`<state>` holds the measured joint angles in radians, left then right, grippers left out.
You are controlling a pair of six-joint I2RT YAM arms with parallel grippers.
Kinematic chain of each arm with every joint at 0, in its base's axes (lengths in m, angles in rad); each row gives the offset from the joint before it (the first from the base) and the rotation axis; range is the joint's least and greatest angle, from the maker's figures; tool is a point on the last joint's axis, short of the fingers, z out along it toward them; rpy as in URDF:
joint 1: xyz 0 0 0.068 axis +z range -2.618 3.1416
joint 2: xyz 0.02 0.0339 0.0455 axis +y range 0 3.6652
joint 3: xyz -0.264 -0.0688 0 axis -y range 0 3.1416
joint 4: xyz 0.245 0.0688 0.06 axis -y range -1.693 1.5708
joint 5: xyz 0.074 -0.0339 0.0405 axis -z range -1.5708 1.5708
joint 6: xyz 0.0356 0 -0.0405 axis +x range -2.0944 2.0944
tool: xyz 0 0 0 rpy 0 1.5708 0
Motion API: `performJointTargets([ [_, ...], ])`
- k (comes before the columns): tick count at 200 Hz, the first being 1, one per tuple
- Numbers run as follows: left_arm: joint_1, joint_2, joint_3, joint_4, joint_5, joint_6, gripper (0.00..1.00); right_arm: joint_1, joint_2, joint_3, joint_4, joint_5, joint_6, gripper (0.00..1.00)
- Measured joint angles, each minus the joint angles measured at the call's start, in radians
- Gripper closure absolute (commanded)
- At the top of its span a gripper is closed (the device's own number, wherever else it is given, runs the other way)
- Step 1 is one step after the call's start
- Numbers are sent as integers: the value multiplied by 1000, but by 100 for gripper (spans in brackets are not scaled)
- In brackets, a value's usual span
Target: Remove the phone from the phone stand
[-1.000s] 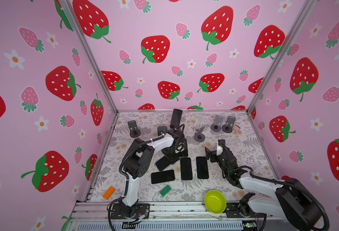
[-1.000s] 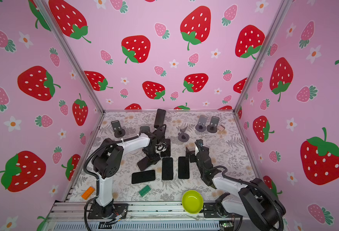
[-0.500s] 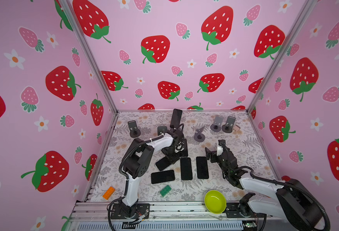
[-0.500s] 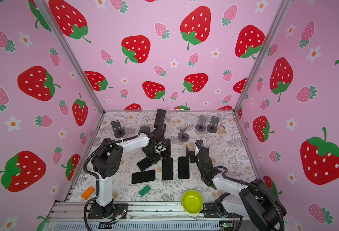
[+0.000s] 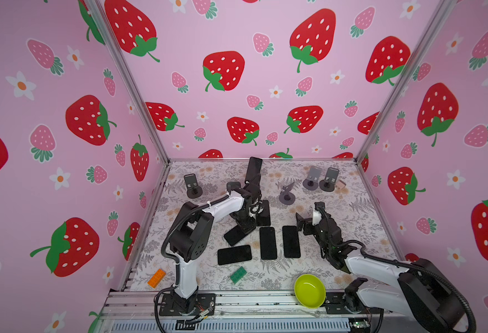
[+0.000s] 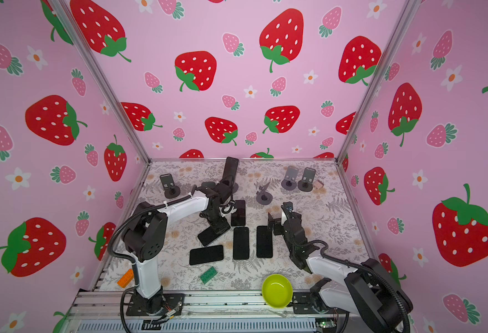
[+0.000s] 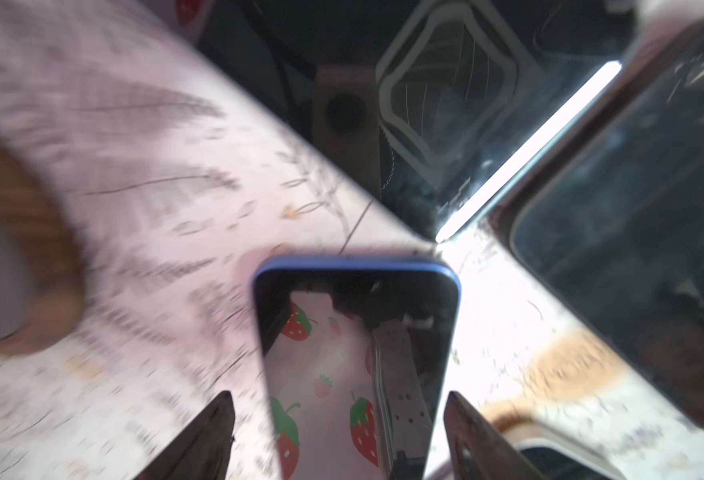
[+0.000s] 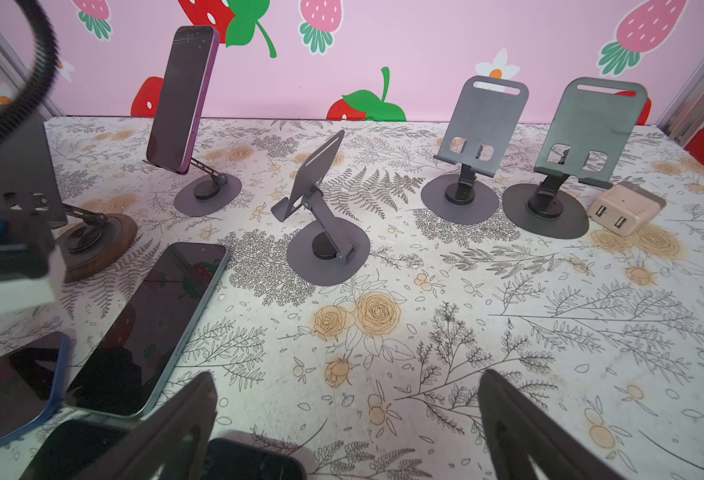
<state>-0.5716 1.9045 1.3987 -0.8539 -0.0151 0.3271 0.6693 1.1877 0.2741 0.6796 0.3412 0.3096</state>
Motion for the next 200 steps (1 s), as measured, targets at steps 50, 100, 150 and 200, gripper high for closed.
performJointTargets([
  [50, 17, -190, 10, -3, 4, -18, 19, 0, 0, 0, 0, 6, 0, 0],
  [100, 18, -362, 10, 138, 71, -153, 15, 0, 0, -10, 8, 28, -1, 0],
  [150, 18, -418, -25, 395, 11, -364, 1, 0, -3, -67, 49, 81, -23, 0],
  [200, 18, -288, 181, 402, -78, -430, 1, 0, -5, -82, 88, 128, -46, 0],
])
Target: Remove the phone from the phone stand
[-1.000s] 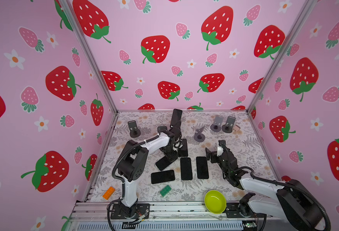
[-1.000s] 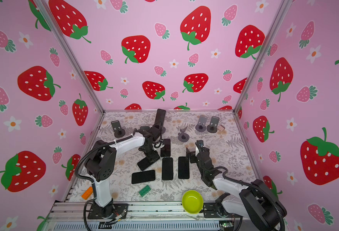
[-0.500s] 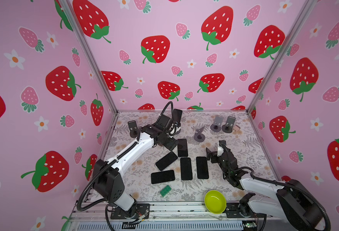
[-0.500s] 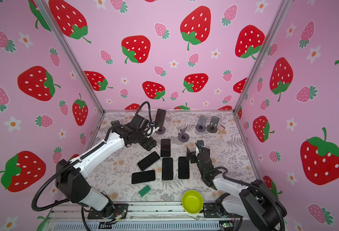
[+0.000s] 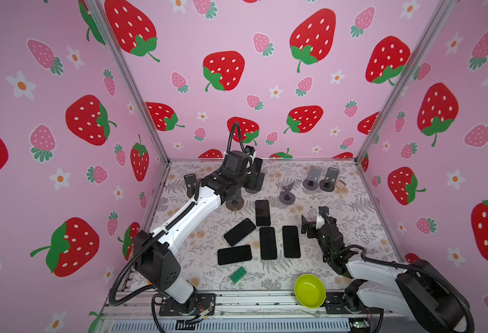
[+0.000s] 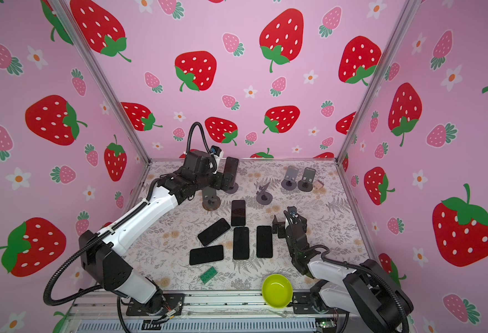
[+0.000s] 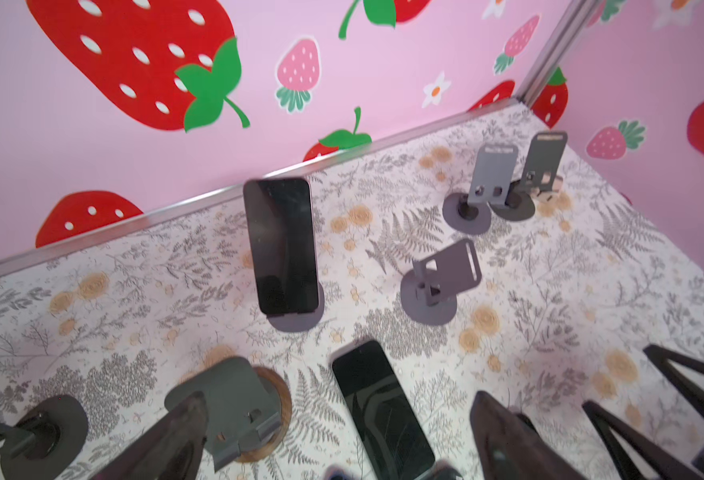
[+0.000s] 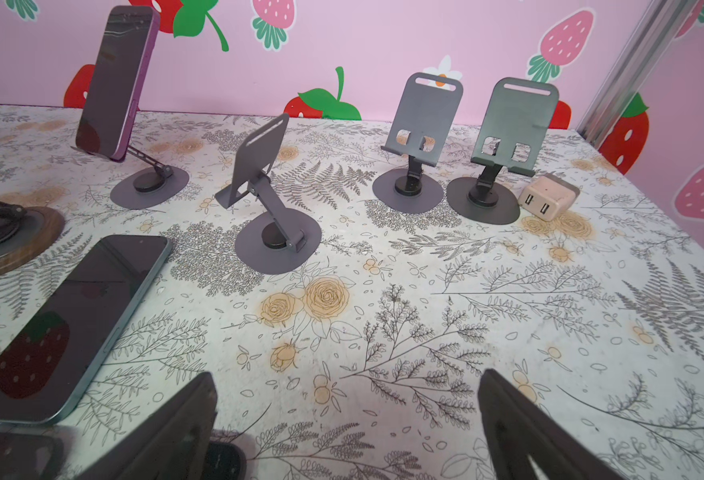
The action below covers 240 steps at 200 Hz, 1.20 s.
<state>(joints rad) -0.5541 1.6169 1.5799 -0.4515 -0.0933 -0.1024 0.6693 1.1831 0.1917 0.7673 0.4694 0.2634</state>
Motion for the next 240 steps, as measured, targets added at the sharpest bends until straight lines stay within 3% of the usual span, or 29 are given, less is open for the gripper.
performJointTargets([
  [41, 5, 139, 171, -14, -55, -24, 1, 0, 10, -7, 27, 35, -7, 0],
  [135, 59, 504, 456, -53, -66, -38, 1, 0, 34, -37, 65, 56, -7, 0],
  [172, 79, 556, 520, -47, -78, -16, 1, 0, 36, -37, 77, 53, -10, 0],
  [240, 112, 656, 550, 31, 40, -14, 1, 0, 40, -37, 85, 35, -23, 0],
])
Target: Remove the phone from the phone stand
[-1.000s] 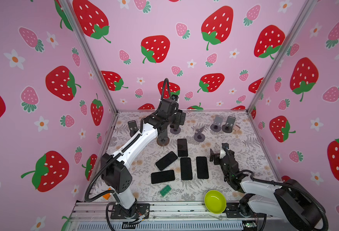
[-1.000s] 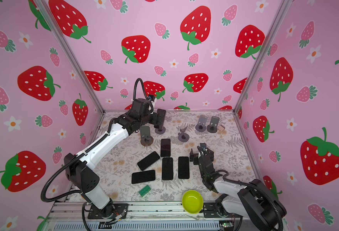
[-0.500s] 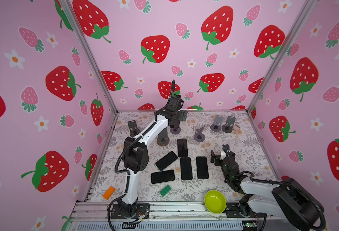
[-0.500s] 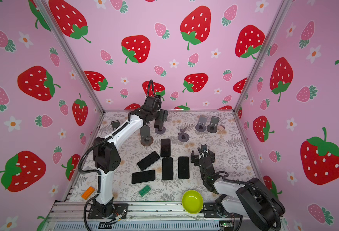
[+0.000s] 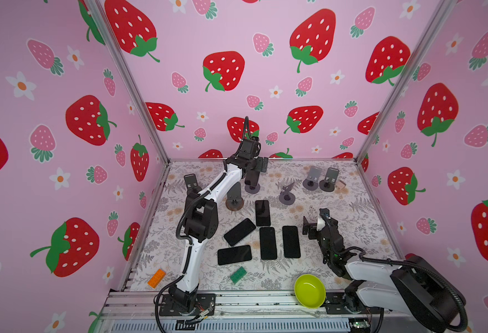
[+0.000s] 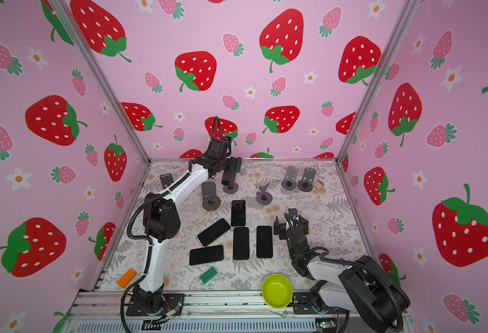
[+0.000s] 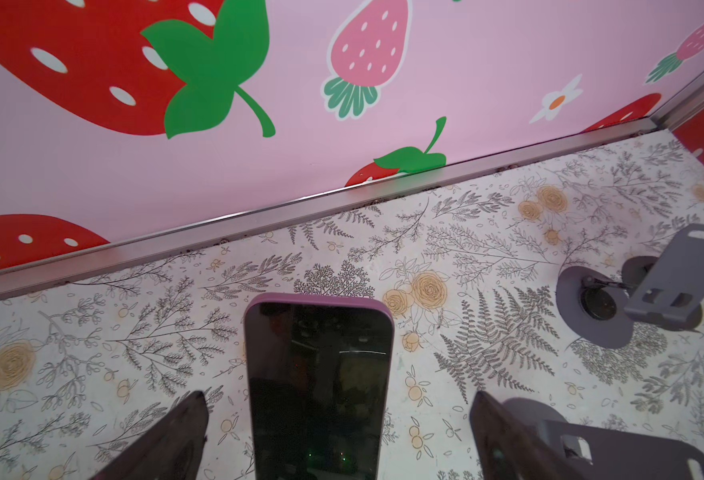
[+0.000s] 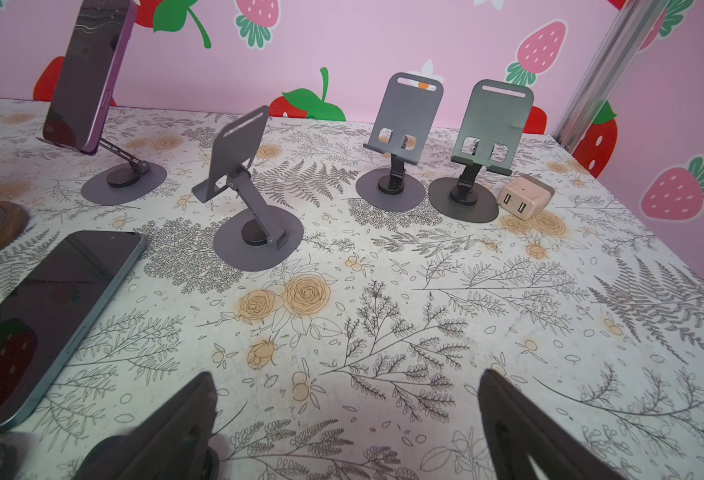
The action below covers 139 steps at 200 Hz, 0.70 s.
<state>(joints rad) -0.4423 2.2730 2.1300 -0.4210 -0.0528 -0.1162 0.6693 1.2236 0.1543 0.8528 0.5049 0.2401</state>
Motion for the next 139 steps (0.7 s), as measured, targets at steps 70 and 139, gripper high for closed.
performJointTargets([
  [70, 17, 28, 3, 56, 40, 3, 1, 0, 8, 0, 6, -10, -5, 0],
  [139, 26, 108, 39, 66, 65, 6, 1, 1, 19, 0, 14, -16, -10, 0],
])
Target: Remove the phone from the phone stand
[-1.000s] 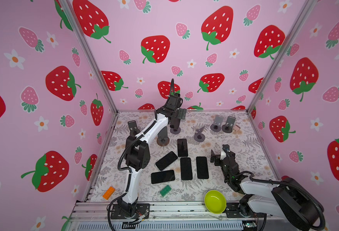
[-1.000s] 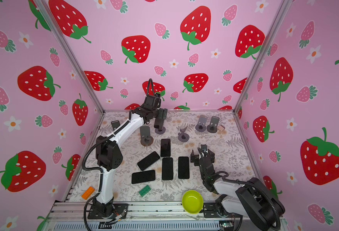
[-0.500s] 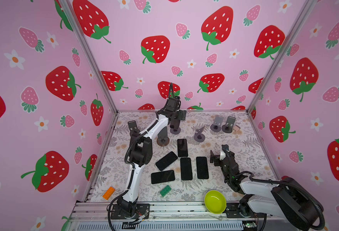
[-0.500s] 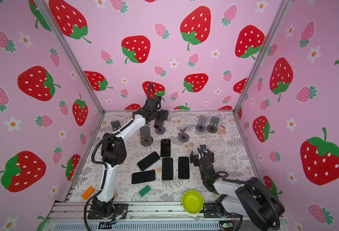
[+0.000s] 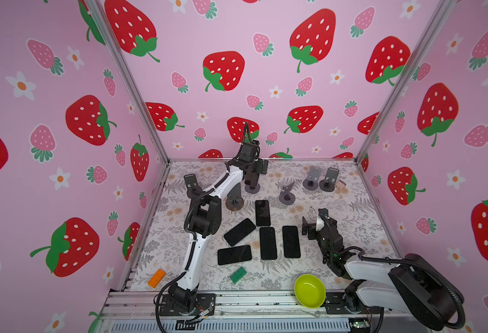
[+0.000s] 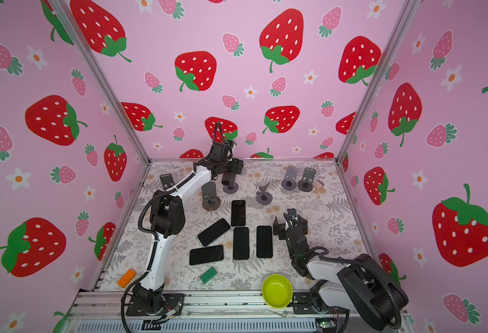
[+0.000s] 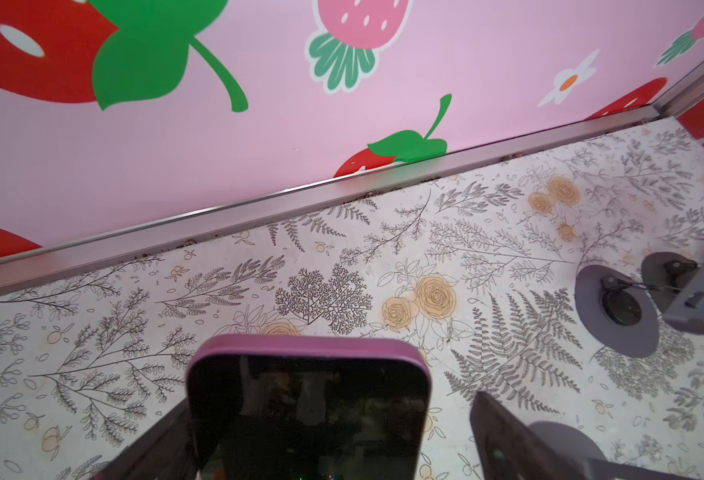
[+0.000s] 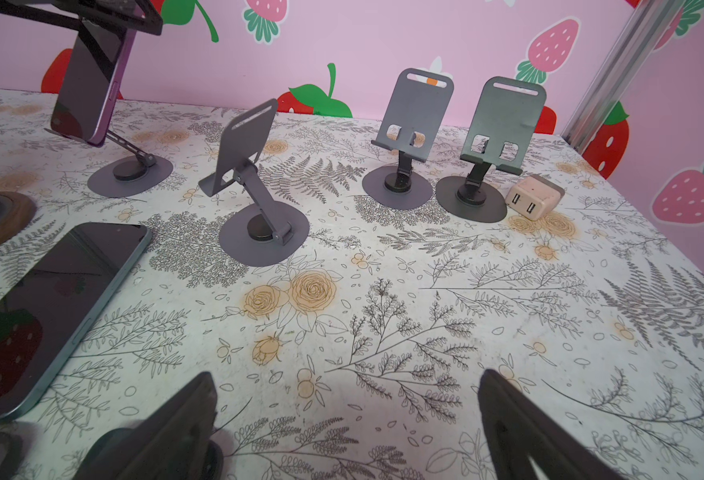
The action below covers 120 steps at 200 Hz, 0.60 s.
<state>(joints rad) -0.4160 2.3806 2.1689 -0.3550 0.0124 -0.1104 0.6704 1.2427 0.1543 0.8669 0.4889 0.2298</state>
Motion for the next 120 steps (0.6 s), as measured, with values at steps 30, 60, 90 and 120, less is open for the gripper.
performJointTargets([
  [30, 8, 8, 1, 0, 8, 0, 1, 2, 4, 0, 2, 0, -4, 0],
  [60, 14, 13, 7, 7, 46, 1, 1, 6, 9, 0, 4, 0, -10, 0],
  [90, 19, 32, 42, -10, 82, 6, 5, 10, 23, 1, 6, 0, -17, 0],
  [120, 19, 51, 74, -21, 80, 16, 9, 12, 23, 1, 8, 1, -19, 0],
])
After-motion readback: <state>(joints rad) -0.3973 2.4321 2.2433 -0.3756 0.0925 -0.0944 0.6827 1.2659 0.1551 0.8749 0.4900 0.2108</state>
